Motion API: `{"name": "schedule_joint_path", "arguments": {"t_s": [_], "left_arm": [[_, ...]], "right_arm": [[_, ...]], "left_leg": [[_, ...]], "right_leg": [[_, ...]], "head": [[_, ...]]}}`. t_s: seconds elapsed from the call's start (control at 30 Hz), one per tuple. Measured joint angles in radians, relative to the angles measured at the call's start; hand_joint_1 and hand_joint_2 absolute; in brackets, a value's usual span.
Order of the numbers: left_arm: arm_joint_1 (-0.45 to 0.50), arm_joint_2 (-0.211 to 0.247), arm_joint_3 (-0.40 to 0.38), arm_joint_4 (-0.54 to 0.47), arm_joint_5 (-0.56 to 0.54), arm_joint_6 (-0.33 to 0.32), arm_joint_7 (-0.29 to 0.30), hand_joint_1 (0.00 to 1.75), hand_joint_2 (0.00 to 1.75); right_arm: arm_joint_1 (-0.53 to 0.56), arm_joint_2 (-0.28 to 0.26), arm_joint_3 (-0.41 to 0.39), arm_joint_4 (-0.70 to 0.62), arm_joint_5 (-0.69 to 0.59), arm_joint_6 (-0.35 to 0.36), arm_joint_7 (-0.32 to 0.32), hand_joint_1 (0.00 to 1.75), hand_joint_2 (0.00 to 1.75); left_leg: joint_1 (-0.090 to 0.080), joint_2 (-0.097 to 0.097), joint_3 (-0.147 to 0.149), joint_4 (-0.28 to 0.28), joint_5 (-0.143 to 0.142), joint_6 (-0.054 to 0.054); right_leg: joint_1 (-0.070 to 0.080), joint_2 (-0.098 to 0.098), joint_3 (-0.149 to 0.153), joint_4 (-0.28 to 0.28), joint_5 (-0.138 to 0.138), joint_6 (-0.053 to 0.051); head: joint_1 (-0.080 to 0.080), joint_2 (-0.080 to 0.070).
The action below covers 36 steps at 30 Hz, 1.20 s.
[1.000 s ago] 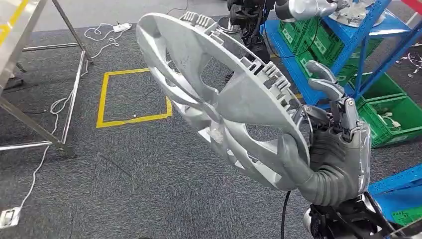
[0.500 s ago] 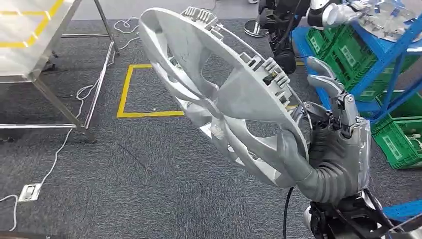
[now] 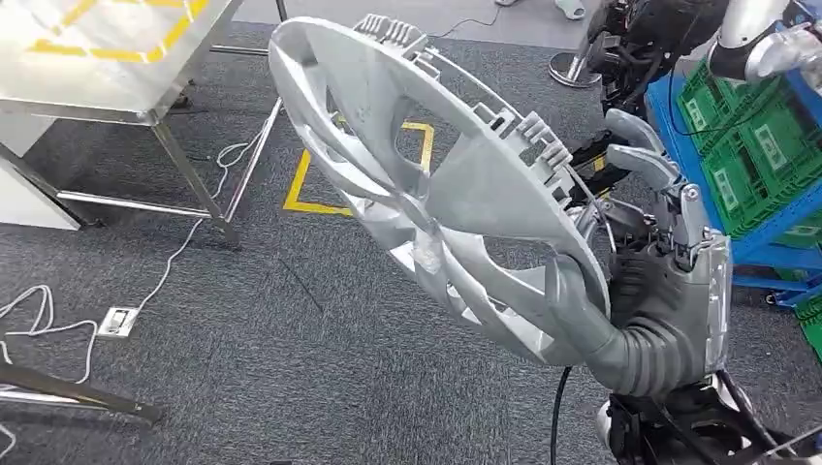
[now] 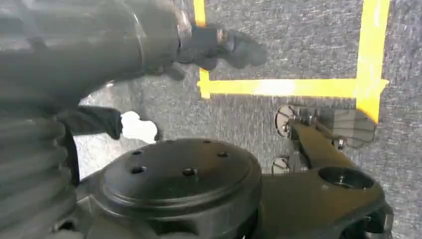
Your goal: Take the parts from the cabinet and place them on the table.
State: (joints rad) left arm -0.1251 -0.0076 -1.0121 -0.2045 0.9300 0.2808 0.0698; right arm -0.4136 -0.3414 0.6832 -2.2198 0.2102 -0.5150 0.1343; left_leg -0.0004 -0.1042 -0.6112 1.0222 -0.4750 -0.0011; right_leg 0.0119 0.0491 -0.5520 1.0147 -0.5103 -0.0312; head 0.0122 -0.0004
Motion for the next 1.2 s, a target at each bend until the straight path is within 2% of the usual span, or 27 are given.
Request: {"name": "schedule_joint_path", "arguments": {"t_s": [0.03, 0.07, 0.1, 0.17, 0.2, 0.23, 0.27, 0.33, 0.37, 0.4, 0.43, 0.53, 0.57, 0.6, 0.63, 0.7, 0.73, 0.77, 0.8, 0.83, 0.87, 0.9, 1.03, 1.07, 1.1, 1.13, 1.2], "left_arm": [[0.0, 0.001, 0.0, 0.0, 0.0, 0.0, 0.0, 0.0, 1.75], [0.0, 0.003, 0.0, 0.0, 0.0, 0.0, 0.0, 0.0, 1.75], [-0.001, 0.003, 0.0, 0.0, 0.0, 0.0, 0.0, 0.0, 1.75], [-0.001, 0.004, 0.0, 0.0, 0.0, 0.0, -0.001, 0.0, 1.75], [-0.001, 0.005, 0.0, 0.0, 0.0, 0.0, -0.001, 0.0, 1.75], [-0.002, 0.006, 0.0, 0.0, 0.0, 0.0, -0.002, 0.0, 1.75], [-0.001, 0.007, 0.0, 0.0, 0.0, 0.0, -0.002, 0.0, 1.75], [-0.001, 0.008, 0.0, 0.0, 0.0, 0.0, -0.001, 0.0, 1.75], [-0.001, 0.008, 0.0, 0.0, 0.0, 0.0, -0.001, 0.0, 1.75], [-0.002, 0.007, 0.0, 0.0, 0.0, 0.0, -0.001, 0.0, 1.75], [-0.001, 0.008, 0.0, 0.0, 0.0, 0.0, -0.001, 0.0, 1.75], [0.0, 0.008, 0.0, 0.0, 0.0, 0.001, 0.0, 0.0, 1.75], [0.0, 0.008, 0.0, 0.0, 0.0, 0.001, 0.0, 0.0, 1.75], [-0.001, 0.008, 0.0, 0.0, 0.0, 0.001, 0.0, 0.0, 1.75], [-0.002, 0.008, 0.0, 0.0, 0.0, 0.001, 0.0, 0.0, 1.75], [-0.002, 0.008, 0.0, 0.0, 0.0, 0.001, 0.0, 0.0, 1.75], [-0.001, 0.008, 0.0, 0.0, 0.0, 0.001, 0.0, 0.0, 1.75], [0.0, 0.008, 0.0, 0.0, 0.0, 0.001, 0.001, 0.0, 1.75], [0.0, 0.008, 0.0, 0.0, 0.0, 0.001, 0.001, 0.0, 1.75], [-0.001, 0.008, 0.0, 0.0, 0.0, 0.001, 0.001, 0.0, 1.75], [-0.001, 0.007, 0.0, 0.0, 0.0, 0.001, 0.001, 0.0, 1.75], [-0.002, 0.004, 0.0, 0.0, 0.0, 0.001, 0.001, 0.0, 1.75], [0.0, 0.003, 0.0, 0.0, 0.0, 0.001, 0.002, 0.0, 1.75], [0.0, 0.006, 0.0, 0.0, 0.0, 0.002, 0.002, 0.0, 1.75], [-0.001, 0.006, 0.0, 0.0, -0.001, 0.002, 0.002, 0.0, 1.75], [-0.001, 0.006, 0.0, 0.0, -0.001, 0.002, 0.003, 0.0, 1.75], [-0.001, 0.006, 0.0, 0.0, -0.001, 0.002, 0.005, 0.0, 1.75]], "right_arm": [[-0.001, 0.0, 0.0, 0.0, 0.0, 0.0, 0.0, 1.75, 1.75], [-0.002, 0.0, 0.0, 0.001, 0.0, 0.0, 0.0, 1.75, 1.75], [-0.003, 0.0, 0.0, -0.001, 0.002, -0.002, 0.0, 1.75, 1.75], [-0.001, -0.001, 0.0, -0.002, 0.001, -0.002, 0.0, 1.75, 1.75], [0.0, -0.001, 0.0, -0.001, 0.001, -0.002, 0.0, 1.75, 1.75], [0.001, -0.001, 0.0, 0.001, 0.001, -0.002, 0.0, 1.75, 1.75], [0.001, -0.002, 0.0, 0.002, 0.0, -0.002, 0.0, 1.75, 1.75], [0.001, -0.001, 0.0, 0.003, 0.001, -0.002, 0.0, 1.75, 1.75], [0.0, -0.001, 0.0, 0.003, 0.001, -0.003, 0.0, 1.75, 1.75], [0.001, -0.002, 0.0, 0.003, 0.002, -0.003, 0.0, 1.75, 1.75], [0.001, -0.002, 0.0, 0.003, 0.002, -0.004, 0.0, 1.75, 1.75], [0.003, -0.003, 0.0, 0.002, 0.004, -0.006, 0.0, 1.75, 1.75], [0.003, -0.003, 0.0, 0.002, 0.004, -0.006, 0.0, 1.75, 1.75], [0.005, -0.004, 0.0, 0.002, 0.005, -0.007, 0.0, 1.75, 1.75], [0.01, -0.004, -0.001, 0.0, 0.006, -0.008, 0.0, 1.75, 1.75], [0.015, -0.005, -0.001, 0.0, 0.007, -0.009, 0.0, 1.75, 1.75], [0.017, -0.005, 0.0, 0.0, 0.007, -0.01, 0.0, 1.75, 1.75], [0.018, -0.005, 0.0, 0.0, 0.007, -0.01, 0.0, 1.75, 1.75], [0.017, -0.005, -0.001, 0.0, 0.007, -0.01, -0.001, 1.75, 1.75], [0.017, -0.005, -0.001, 0.0, 0.007, -0.01, -0.002, 1.75, 1.75], [0.017, -0.005, -0.001, -0.001, 0.008, -0.011, -0.002, 1.75, 1.75], [0.017, -0.005, -0.001, -0.003, 0.008, -0.011, -0.002, 1.75, 1.75], [0.014, -0.006, -0.001, -0.005, 0.008, -0.013, -0.003, 1.75, 1.75], [0.013, -0.006, -0.001, -0.005, 0.008, -0.013, -0.003, 1.75, 1.75], [0.017, -0.006, 0.0, -0.005, 0.009, -0.013, -0.003, 1.75, 1.75], [0.015, -0.007, -0.001, -0.008, 0.009, -0.015, -0.005, 1.75, 1.75], [0.019, -0.007, 0.0, -0.008, 0.009, -0.016, -0.005, 1.75, 1.75]], "left_leg": [[-0.006, -0.008, 0.001, -0.001, 0.0, -0.006], [-0.012, 0.057, -0.008, 0.014, -0.019, -0.008], [-0.009, 0.096, -0.032, 0.063, -0.06, -0.014], [0.0, 0.104, -0.097, 0.205, -0.128, -0.026], [0.004, 0.104, -0.123, 0.261, -0.145, -0.032], [0.008, 0.104, -0.13, 0.276, -0.139, -0.037], [0.012, 0.107, -0.112, 0.242, -0.109, -0.042], [0.018, 0.136, -0.021, 0.084, -0.027, -0.05], [0.018, 0.184, 0.017, 0.013, -0.015, -0.054], [0.008, 0.196, 0.022, 0.006, -0.026, -0.044], [0.008, 0.182, 0.017, 0.007, -0.024, -0.022], [0.007, 0.155, 0.016, 0.005, -0.02, -0.004], [0.009, 0.146, 0.017, 0.003, -0.018, 0.002], [0.009, 0.136, 0.017, 0.003, -0.016, 0.007], [0.008, 0.124, 0.016, 0.003, -0.015, 0.01], [0.002, 0.1, 0.016, 0.004, -0.014, 0.013], [-0.001, 0.086, 0.017, 0.004, -0.013, 0.016], [-0.004, 0.073, 0.017, 0.004, -0.013, 0.016], [-0.007, 0.06, 0.018, 0.004, -0.012, 0.017], [-0.008, 0.046, 0.02, 0.004, -0.011, 0.018], [-0.008, 0.035, 0.021, 0.004, -0.011, 0.019], [-0.011, 0.026, 0.017, 0.005, -0.01, 0.017], [-0.002, -0.01, 0.007, -0.002, 0.003, -0.003], [-0.005, 0.015, 0.004, 0.005, -0.007, -0.002], [-0.013, 0.083, -0.01, 0.03, -0.035, -0.009], [-0.008, 0.102, -0.038, 0.087, -0.075, -0.016], [0.002, 0.104, -0.101, 0.228, -0.137, -0.028]], "right_leg": [[-0.011, -0.016, 0.007, -0.024, 0.011, 0.001], [-0.01, -0.028, 0.017, -0.038, 0.018, 0.002], [-0.01, -0.038, 0.019, -0.044, 0.022, -0.003], [-0.009, -0.061, 0.017, -0.043, 0.022, -0.002], [-0.01, -0.073, 0.017, -0.041, 0.02, -0.001], [-0.011, -0.085, 0.017, -0.04, 0.019, 0.001], [-0.012, -0.097, 0.017, -0.037, 0.016, 0.005], [-0.018, -0.112, 0.018, -0.026, 0.008, 0.015], [-0.015, -0.117, 0.018, -0.018, 0.002, 0.024], [-0.009, -0.122, 0.013, -0.009, -0.005, 0.032], [-0.009, -0.127, 0.014, -0.008, -0.005, 0.035], [-0.013, -0.147, 0.02, -0.009, -0.01, 0.044], [-0.017, -0.122, 0.018, 0.003, -0.027, 0.051], [-0.02, -0.087, 0.001, 0.045, -0.06, 0.054], [-0.02, -0.067, -0.034, 0.128, -0.105, 0.054], [-0.019, -0.057, -0.105, 0.281, -0.162, 0.052], [-0.019, -0.055, -0.123, 0.312, -0.16, 0.047], [-0.017, -0.054, -0.119, 0.294, -0.135, 0.039], [-0.014, -0.049, -0.099, 0.24, -0.093, 0.031], [-0.009, -0.038, -0.062, 0.147, -0.037, 0.019], [-0.001, -0.012, -0.024, 0.056, 0.009, 0.008], [-0.001, 0.022, -0.005, 0.02, 0.003, -0.004], [0.002, -0.007, 0.003, -0.011, 0.011, -0.006], [-0.009, -0.026, 0.011, -0.033, 0.023, 0.001], [-0.008, -0.03, 0.016, -0.044, 0.027, -0.003], [-0.008, -0.042, 0.016, -0.045, 0.029, -0.004], [-0.009, -0.065, 0.015, -0.043, 0.028, -0.003]], "head": [[0.0, 0.0], [-0.003, 0.0], [-0.011, 0.0], [-0.011, 0.0], [-0.011, 0.0], [-0.011, 0.0], [-0.011, 0.0], [-0.011, 0.0], [-0.012, 0.0], [-0.018, 0.0], [-0.014, 0.0], [-0.011, 0.0], [-0.01, 0.0], [-0.009, 0.0], [-0.007, 0.0], [-0.003, 0.0], [-0.003, 0.0], [-0.003, 0.0], [-0.003, 0.0], [-0.003, 0.0], [-0.003, 0.0], [-0.004, 0.0], [0.001, 0.0], [0.001, 0.0], [-0.005, 0.0], [-0.008, 0.0], [-0.01, 0.0]]}}
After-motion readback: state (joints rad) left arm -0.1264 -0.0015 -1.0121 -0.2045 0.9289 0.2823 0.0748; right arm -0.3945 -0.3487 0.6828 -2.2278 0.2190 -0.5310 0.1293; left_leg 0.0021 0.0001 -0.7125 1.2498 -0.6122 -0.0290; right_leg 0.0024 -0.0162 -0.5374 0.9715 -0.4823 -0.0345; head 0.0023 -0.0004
